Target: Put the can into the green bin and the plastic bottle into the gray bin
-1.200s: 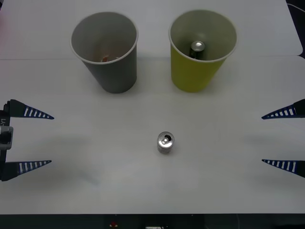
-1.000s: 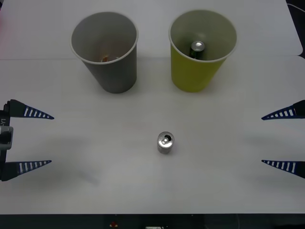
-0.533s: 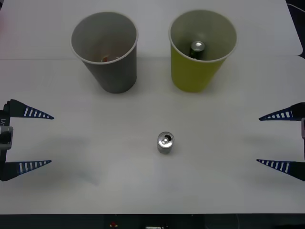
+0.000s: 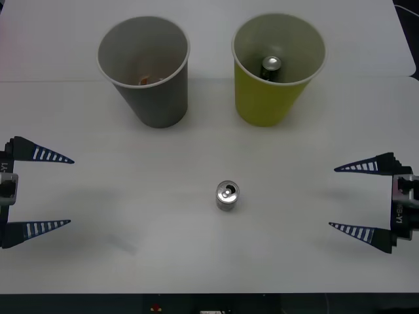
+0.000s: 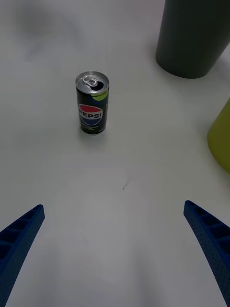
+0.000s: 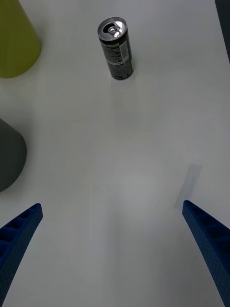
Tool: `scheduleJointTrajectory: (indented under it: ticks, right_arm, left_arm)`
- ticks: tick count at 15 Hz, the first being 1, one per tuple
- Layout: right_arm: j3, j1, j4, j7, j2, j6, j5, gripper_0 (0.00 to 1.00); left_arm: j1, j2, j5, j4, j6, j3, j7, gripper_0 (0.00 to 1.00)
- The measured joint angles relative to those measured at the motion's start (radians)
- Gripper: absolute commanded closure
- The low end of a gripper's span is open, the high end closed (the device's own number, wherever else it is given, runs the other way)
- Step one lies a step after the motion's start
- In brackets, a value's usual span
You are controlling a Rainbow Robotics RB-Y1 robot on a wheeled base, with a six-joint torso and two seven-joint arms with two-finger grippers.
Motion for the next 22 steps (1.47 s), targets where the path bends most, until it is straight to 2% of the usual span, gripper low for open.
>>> scheduleJointTrajectory:
  ticks: [3, 7, 22]
  right_arm:
    - [0.051, -0.034, 0.052, 0.077, 0.038, -0.004, -0.032, 0.0]
    - [0.093, -0.064, 0.091, 0.106, 0.096, -0.013, -0.032, 0.0]
    - [0.164, -0.194, 0.358, 0.186, 0.444, -0.121, 0.002, 0.0]
  left_arm:
    - [0.0, 0.0, 0.0, 0.0, 0.0, 0.0, 0.0, 0.0]
    - [0.0, 0.0, 0.0, 0.0, 0.0, 0.0, 0.0, 0.0]
    - [0.0, 0.0, 0.0, 0.0, 0.0, 0.0, 0.0, 0.0]
